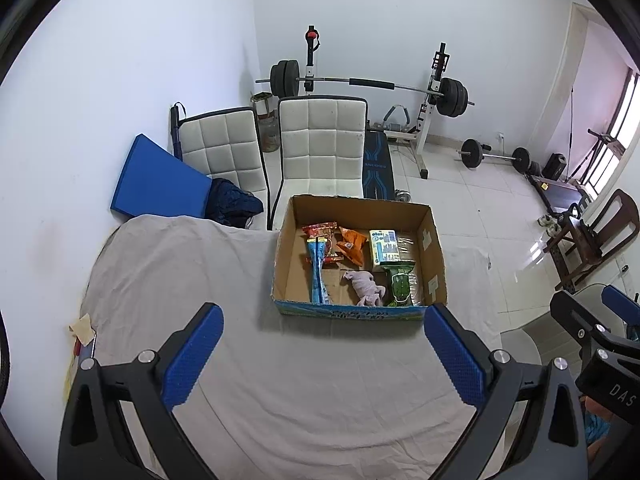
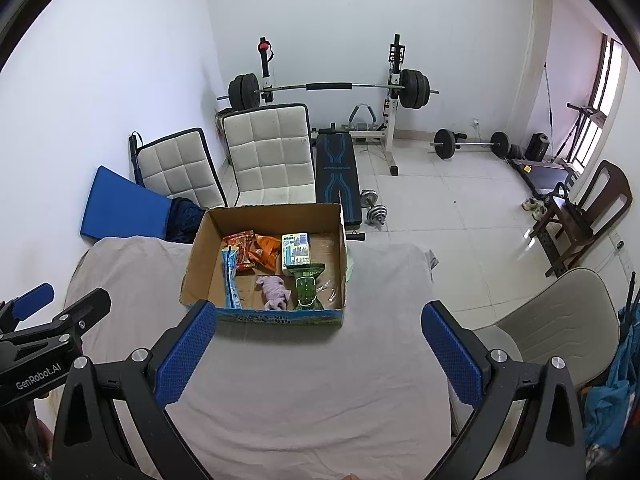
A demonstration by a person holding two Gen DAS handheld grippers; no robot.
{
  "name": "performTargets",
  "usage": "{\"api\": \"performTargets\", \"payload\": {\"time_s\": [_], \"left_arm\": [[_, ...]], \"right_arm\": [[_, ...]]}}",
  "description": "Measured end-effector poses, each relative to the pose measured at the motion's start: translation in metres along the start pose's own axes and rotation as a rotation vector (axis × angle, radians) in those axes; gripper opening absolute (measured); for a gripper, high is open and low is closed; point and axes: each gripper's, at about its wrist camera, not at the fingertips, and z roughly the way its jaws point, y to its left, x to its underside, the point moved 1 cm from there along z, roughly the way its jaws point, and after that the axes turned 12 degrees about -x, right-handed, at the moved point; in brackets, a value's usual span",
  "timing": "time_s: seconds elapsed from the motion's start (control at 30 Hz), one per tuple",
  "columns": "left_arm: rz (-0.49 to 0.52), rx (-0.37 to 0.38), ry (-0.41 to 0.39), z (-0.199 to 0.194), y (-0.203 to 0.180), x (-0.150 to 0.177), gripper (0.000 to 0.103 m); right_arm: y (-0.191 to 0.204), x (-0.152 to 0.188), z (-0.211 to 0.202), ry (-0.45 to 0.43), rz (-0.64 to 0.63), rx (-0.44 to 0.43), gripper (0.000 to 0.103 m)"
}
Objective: Organize soft objects
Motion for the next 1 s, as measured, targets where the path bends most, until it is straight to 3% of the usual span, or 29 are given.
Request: {"api": "performTargets", "payload": {"time_s": [1.0], "left_arm": [[-0.002, -0.016, -0.014, -0.005, 0.006, -0.009, 0.103]], "right_arm": [[0.002, -0.006, -0.015, -0.015, -0.011, -0.008, 0.103]]}}
